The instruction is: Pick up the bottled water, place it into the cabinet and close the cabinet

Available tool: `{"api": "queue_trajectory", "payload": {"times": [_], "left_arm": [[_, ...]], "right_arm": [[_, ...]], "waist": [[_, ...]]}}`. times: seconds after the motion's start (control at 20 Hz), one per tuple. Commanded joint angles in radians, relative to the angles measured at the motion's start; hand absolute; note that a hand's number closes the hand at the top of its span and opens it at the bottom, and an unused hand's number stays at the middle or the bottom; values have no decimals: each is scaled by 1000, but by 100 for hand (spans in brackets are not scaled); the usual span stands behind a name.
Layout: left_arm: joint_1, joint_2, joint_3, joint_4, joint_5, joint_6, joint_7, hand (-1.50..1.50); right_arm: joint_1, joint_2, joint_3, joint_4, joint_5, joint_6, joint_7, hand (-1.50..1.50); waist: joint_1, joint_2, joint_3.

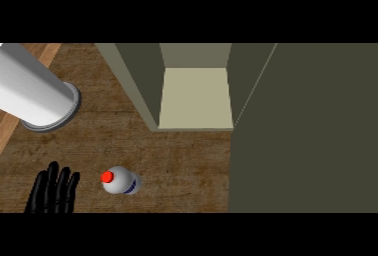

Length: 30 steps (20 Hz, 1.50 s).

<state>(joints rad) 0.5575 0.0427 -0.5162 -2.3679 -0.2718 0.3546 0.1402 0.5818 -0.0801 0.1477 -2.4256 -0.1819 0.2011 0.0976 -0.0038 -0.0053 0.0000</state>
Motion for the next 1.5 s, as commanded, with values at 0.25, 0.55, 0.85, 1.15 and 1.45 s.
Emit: {"api": "queue_trajectory", "payload": {"times": [0.25, 0.55, 0.85, 1.15, 1.45], "left_arm": [[-31, -24, 135, 196, 82, 63, -150, -150], [-62, 20, 265, 331, 208, 4, -236, -150], [-108, 1, 333, 553, 295, -36, -394, -150], [-159, -42, 389, 768, 363, -49, -576, -150], [-281, -42, 428, 1041, 413, -16, -754, -150]], "right_arm": [[133, -16, 26, -195, -35, 19, 28, -150], [200, -26, 29, -169, -5, 61, -71, -150], [300, -24, 13, -184, -22, 92, -126, -150], [308, -16, 31, -162, 5, 106, -160, -150], [391, -11, 55, -178, 34, 144, -234, -150]], "waist": [[-9, 2, -2], [-9, 2, -2], [-16, 1, -1], [-10, 2, -1], [-18, 2, -2]]}}
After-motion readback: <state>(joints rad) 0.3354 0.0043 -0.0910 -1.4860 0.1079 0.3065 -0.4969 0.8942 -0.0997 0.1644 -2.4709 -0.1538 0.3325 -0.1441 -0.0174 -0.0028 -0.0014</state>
